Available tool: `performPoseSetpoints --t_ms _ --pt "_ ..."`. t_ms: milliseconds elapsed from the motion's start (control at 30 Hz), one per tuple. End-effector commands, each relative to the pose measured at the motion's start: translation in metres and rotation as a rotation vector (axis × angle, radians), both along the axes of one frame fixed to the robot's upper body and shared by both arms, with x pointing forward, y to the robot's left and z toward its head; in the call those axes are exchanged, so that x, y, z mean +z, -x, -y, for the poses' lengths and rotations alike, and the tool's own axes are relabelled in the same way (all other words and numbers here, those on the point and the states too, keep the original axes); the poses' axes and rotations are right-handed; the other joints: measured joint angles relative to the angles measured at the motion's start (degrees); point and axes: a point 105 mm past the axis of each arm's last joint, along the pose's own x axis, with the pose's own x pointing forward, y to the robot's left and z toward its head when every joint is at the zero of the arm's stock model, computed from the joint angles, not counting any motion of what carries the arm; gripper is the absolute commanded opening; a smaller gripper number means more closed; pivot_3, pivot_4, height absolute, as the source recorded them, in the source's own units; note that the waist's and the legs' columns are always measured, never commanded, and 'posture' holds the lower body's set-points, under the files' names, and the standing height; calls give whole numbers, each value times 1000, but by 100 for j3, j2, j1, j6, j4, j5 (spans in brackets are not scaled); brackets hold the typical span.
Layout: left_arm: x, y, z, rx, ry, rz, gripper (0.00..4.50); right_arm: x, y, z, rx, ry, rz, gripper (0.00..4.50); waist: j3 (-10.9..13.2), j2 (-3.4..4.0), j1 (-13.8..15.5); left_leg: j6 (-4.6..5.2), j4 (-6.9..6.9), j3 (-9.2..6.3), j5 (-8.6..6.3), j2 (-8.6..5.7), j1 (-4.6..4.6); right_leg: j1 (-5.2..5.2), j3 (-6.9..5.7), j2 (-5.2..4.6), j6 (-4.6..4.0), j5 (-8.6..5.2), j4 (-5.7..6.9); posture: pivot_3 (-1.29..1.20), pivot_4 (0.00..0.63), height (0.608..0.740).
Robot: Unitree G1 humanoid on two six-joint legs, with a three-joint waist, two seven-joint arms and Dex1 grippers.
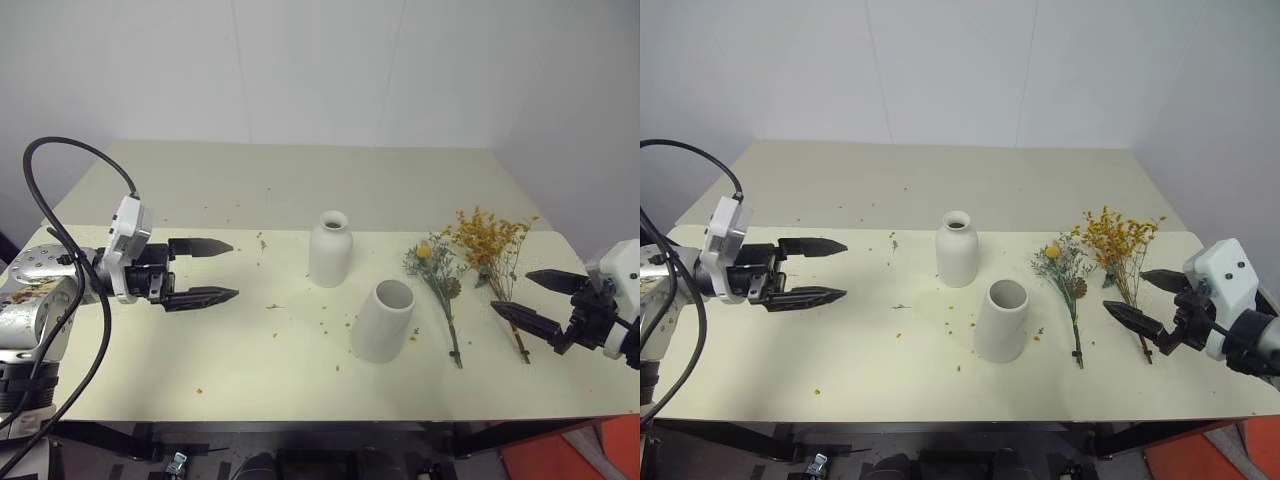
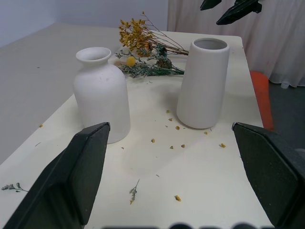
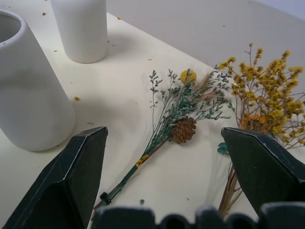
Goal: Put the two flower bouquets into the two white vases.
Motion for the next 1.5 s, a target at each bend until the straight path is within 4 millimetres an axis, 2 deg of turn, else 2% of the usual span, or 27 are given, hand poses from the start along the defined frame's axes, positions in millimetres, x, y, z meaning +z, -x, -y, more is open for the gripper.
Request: performPoseSetpoints --t_ms 33,400,667,767,933,1100,1200,1500 --pt "11 5 -1 0 -1 47 4482 8 -1 2 -14 21 21 4500 0 0 1 0 0 0 0 0 0 0 0 0 0 0 0 0 150 740" --pt "10 3 0 -2 0 44 4482 7 -1 3 -36 21 15 4500 0 0 -1 0 0 0 0 0 0 0 0 0 0 0 0 0 150 740" --pt "8 -1 10 -43 -57 54 4482 -8 -23 29 -210 37 -85 4500 0 0 -7 0 3 0 0 0 1 1 0 0 -2 -1 1 0 150 740" --pt "13 -2 25 -115 -86 76 4482 -20 -36 44 -281 66 -150 4500 0 0 -1 0 7 1 0 -2 -1 0 2 0 -22 -11 1 0 150 740" --pt "20 -6 52 -244 -120 108 4482 -28 -55 58 -355 66 -195 4500 0 0 4 0 5 1 0 -7 -4 -1 4 -2 1 3 -2 0 150 740" --pt "27 -11 81 -376 -161 145 4482 -38 -58 62 -354 86 -249 4500 0 0 2 1 3 -3 0 -9 -18 -8 2 0 1 3 -4 0 150 740" --pt "34 -21 97 -416 -189 176 4482 -49 -61 67 -372 92 -285 4500 0 0 7 1 7 -4 0 -12 -24 -7 2 -1 5 4 -6 0 150 740" --pt "64 -37 149 -555 -265 263 4482 -71 -71 74 -355 107 -356 4500 0 1 -45 1 13 -5 1 -15 -25 -8 7 -1 15 10 -7 0 150 740"
